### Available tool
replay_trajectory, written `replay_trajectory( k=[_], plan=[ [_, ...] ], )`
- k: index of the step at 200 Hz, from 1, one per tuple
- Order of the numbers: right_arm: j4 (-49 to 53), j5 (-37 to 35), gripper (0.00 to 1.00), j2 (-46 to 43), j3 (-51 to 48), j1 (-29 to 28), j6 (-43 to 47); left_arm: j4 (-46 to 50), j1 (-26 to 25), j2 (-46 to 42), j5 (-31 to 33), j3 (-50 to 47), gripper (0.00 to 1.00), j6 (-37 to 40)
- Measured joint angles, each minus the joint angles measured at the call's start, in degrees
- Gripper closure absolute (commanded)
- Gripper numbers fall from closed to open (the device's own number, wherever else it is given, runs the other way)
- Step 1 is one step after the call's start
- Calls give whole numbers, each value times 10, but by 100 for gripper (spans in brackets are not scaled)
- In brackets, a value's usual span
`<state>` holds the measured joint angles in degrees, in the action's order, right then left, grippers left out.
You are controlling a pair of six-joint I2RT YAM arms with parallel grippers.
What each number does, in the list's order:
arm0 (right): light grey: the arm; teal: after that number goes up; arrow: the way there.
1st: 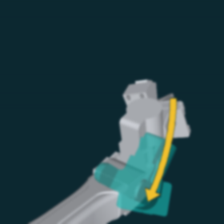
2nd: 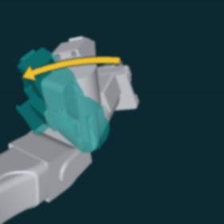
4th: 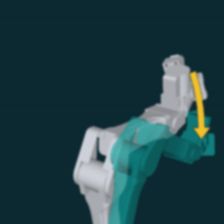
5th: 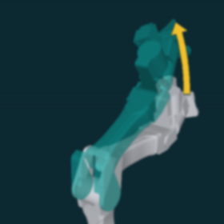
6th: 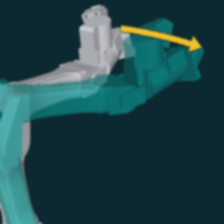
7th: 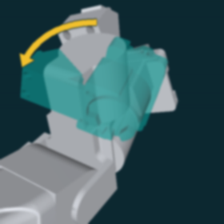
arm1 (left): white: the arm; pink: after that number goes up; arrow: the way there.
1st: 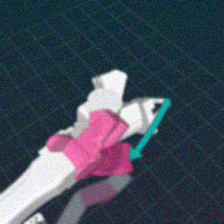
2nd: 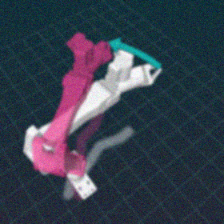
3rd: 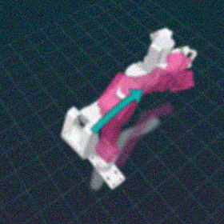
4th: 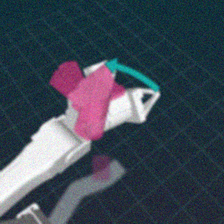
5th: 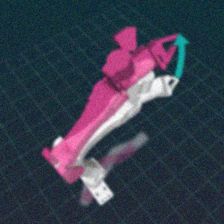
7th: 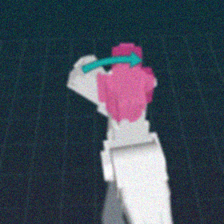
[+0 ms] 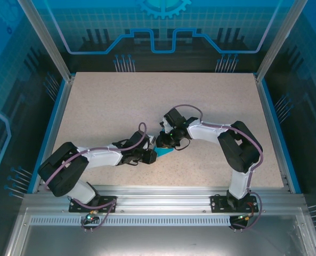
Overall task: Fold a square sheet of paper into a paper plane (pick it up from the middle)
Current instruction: Fourth fold the wing at the center of the table.
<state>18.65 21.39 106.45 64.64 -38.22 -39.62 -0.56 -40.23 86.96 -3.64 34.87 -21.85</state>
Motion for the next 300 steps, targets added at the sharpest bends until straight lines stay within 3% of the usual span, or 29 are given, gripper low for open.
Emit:
replay_trajectory(
  k=[48, 126, 190, 246, 300],
  plan=[
    [2, 0, 80, 0, 0, 0, 0, 8, -3, 0, 23, 3, 74, 14],
    [10, -5, 80, 0, 0, 0, 0, 16, -5, 0, 30, 5, 97, 30],
    [15, -17, 78, -16, -10, 8, 1, 17, -5, 0, -15, 12, 99, 13],
    [9, -16, 69, -68, -58, 19, 0, -8, -5, 12, -71, 14, 99, -34],
    [-11, 14, 76, -82, -76, 19, 0, -32, -5, 40, -90, 14, 99, -55]
  ],
)
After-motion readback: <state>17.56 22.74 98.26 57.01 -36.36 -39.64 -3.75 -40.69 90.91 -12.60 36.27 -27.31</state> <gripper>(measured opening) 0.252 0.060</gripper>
